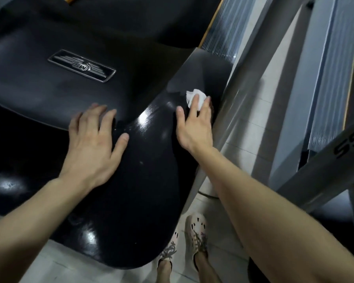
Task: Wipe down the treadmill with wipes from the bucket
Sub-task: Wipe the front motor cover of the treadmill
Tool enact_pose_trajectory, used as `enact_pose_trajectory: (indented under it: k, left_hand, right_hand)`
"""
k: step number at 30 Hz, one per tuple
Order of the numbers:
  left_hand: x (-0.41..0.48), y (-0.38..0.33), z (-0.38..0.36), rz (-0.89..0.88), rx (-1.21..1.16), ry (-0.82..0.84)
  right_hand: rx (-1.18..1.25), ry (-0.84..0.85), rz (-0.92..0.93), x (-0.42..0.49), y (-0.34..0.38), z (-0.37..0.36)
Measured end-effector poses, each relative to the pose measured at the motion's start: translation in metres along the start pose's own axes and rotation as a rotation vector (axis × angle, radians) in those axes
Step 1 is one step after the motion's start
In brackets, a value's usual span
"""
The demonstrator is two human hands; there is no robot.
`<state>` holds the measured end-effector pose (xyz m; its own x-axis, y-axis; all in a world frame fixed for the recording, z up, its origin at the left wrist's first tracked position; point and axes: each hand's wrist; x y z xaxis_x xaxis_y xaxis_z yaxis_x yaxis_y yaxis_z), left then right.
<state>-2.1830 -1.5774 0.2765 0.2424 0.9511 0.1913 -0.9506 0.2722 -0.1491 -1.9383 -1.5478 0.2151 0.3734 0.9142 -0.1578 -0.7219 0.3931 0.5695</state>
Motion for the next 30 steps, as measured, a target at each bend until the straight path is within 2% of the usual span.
enact_pose_trajectory:
  k: [2,5,7,9,11,14,15,18,20,22,24,26,28,30]
  left_hand:
    - [0.014,-0.008,-0.011,0.004,0.036,-0.01]
    - [0.027,-0.014,-0.018,0.038,0.093,-0.007]
    - [0.027,-0.019,-0.02,0.046,0.133,-0.025]
    - [0.026,-0.022,-0.022,0.059,0.125,-0.06]
    - [0.024,-0.021,-0.024,0.06,0.115,-0.071]
    - [0.025,-0.016,-0.027,0.072,0.121,-0.058]
    - [0.025,-0.015,-0.027,0.071,0.119,-0.05]
    - [0.024,-0.016,-0.025,0.07,0.113,-0.04]
    - [0.024,-0.017,-0.025,0.074,0.109,-0.032]
    - [0.024,-0.016,-0.025,0.072,0.095,-0.034]
    - [0.025,-0.016,-0.025,0.07,0.091,-0.041]
    - [0.025,-0.016,-0.026,0.075,0.086,-0.045]
    - [0.025,-0.016,-0.026,0.083,0.082,-0.039]
    - [0.025,-0.017,-0.024,0.087,0.077,-0.029]
  right_hand:
    - [-0.004,-0.019,-0.012,-0.021,0.01,-0.006]
    - [0.058,0.083,0.19,-0.128,0.008,0.007]
    - [0.048,0.138,0.25,-0.149,-0.006,0.012]
    - [0.016,0.064,0.24,-0.091,-0.011,0.005]
    - [0.027,-0.021,0.133,-0.004,0.001,-0.004]
    - [0.075,-0.012,0.041,0.06,0.026,-0.007]
    - [0.088,-0.005,0.094,0.046,0.03,-0.005]
    - [0.152,0.066,0.411,-0.039,0.023,0.003]
    - [0.101,0.062,0.512,-0.033,0.006,-0.004]
    - [0.024,-0.015,0.439,0.039,0.007,-0.013]
    - [0.02,-0.01,0.181,0.126,0.02,-0.01]
    - [-0.001,0.033,-0.015,0.176,0.031,-0.007]
    - [-0.029,0.004,-0.025,0.164,0.038,-0.008]
    - [0.023,-0.034,0.058,0.101,0.037,-0.012]
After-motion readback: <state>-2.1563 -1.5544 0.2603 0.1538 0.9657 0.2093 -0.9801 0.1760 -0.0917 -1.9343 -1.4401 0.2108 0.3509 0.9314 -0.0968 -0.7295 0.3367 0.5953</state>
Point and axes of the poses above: each hand's wrist, its own x-axis towards the middle knuckle, its own z-axis out of the back of the hand, y = z × x, and after that the axes turned 9 degrees about -y, right-handed
